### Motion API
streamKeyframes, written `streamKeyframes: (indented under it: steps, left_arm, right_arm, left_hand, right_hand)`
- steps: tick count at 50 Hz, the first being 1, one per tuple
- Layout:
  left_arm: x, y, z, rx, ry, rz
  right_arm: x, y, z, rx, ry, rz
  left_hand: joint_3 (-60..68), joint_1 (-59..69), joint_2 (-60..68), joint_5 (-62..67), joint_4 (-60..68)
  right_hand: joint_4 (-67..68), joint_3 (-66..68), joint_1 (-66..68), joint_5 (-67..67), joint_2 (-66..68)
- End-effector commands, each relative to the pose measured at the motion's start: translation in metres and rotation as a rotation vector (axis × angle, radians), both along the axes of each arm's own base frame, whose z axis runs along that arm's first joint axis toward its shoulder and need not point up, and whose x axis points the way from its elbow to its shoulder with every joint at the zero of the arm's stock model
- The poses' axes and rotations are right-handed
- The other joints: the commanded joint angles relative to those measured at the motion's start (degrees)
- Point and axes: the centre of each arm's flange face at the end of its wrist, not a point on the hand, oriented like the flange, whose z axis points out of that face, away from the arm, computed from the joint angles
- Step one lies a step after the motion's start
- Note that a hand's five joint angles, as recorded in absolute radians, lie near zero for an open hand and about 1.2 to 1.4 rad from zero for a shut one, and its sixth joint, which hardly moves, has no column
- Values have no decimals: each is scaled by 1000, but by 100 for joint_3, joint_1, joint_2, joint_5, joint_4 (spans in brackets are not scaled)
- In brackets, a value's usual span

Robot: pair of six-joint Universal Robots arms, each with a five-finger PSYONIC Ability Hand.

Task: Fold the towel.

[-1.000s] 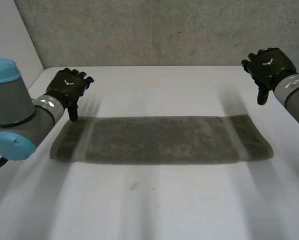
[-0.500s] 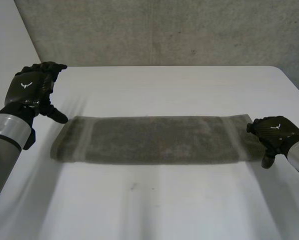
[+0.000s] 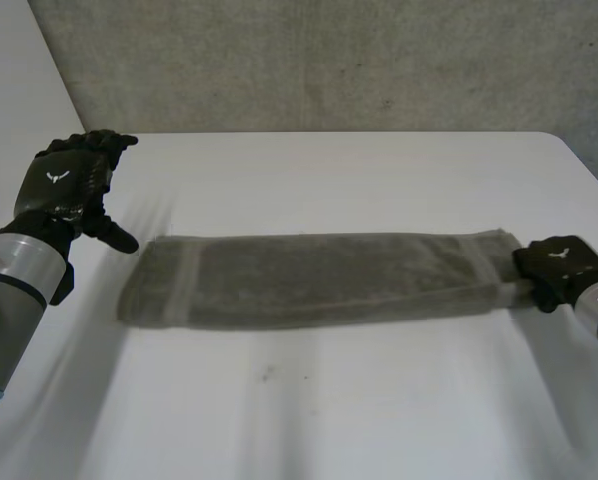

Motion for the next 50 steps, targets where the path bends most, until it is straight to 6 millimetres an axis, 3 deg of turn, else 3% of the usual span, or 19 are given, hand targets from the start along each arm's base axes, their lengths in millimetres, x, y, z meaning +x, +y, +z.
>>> streamKeyframes:
  steps: [1,5,12,15,16,18,19,21,22,24,25,27,28,30,33,38,44,46,50]
  left_arm:
    - [-2,-4,13,-23,4,-2]
    - [-7,-6,37,2,2,-16]
    - [-25,-1,74,6,-1,-72]
    - [-41,6,94,-38,12,-115]
    - [-48,9,103,-58,19,-138]
    - [-62,14,113,-77,29,-181]
    - [-63,14,113,-77,29,-182]
    - [-71,19,118,-85,35,-199]
    - [-71,19,118,-85,35,-199]
    - [-75,19,114,-73,34,-182]
    - [-75,19,114,-73,34,-182]
    - [-75,17,106,-52,24,-159]
    - [-75,17,106,-52,24,-159]
    - [-77,14,98,-32,16,-154]
    - [-78,13,97,-29,15,-157]
    - [-77,13,95,-24,13,-155]
    - [-78,13,95,-22,12,-157]
    - [-78,13,93,-18,11,-158]
    - [-79,14,86,2,2,-163]
  right_arm:
    - [-63,-22,29,-86,128,-186]
    - [-106,-32,49,-115,297,-243]
    - [-101,-40,81,-171,365,-215]
    - [-42,-34,119,-297,316,-100]
    - [-41,-34,119,-297,315,-99]
    - [1,-23,131,-344,268,-19]
    - [2,-23,131,-344,268,-19]
    - [63,-1,139,-392,236,115]
    - [64,-1,139,-393,236,116]
    - [126,30,130,-398,216,263]
    - [126,30,130,-398,216,264]
    - [171,60,121,-396,199,378]
    - [171,61,121,-396,199,378]
    - [207,90,102,-372,189,488]
    - [221,102,88,-346,192,536]
    - [255,145,32,-237,231,685]
    - [255,154,19,-200,244,697]
    - [251,154,35,-221,205,671]
    - [241,158,63,-249,111,631]
  left_hand:
    - [90,32,81,-153,83]
    - [107,49,99,-136,101]
    - [73,15,65,-169,67]
    - [73,15,65,-169,67]
    - [90,32,82,-153,84]
    - [90,32,82,-153,84]
    - [90,32,82,-153,84]
    - [90,32,82,-153,84]
    - [90,32,82,-153,84]
    - [90,32,82,-153,84]
    - [90,32,82,-153,84]
    - [73,15,65,-169,67]
    - [73,15,65,-169,67]
    - [73,15,65,-169,67]
    - [73,15,65,-169,67]
    - [73,15,65,-169,67]
    - [57,-2,48,-186,50]
    - [57,-2,48,-186,50]
    - [73,15,65,-170,67]
  right_hand:
    - [351,411,517,392,471]
    - [351,411,517,392,471]
    - [351,411,517,392,471]
    - [351,411,517,392,471]
    - [351,411,517,392,471]
    - [351,411,517,392,471]
    - [351,411,517,392,471]
    - [351,411,517,392,471]
    - [351,411,517,392,471]
    - [351,411,517,392,471]
    - [351,411,517,392,471]
    - [351,411,517,392,471]
    - [351,411,517,392,471]
    - [351,411,517,392,471]
    - [351,411,517,392,471]
    - [351,411,517,392,471]
    - [351,411,517,392,471]
    - [-5582,-5522,-5417,-5542,-5462]
    - [-6649,-6589,-6483,-6608,-6529]
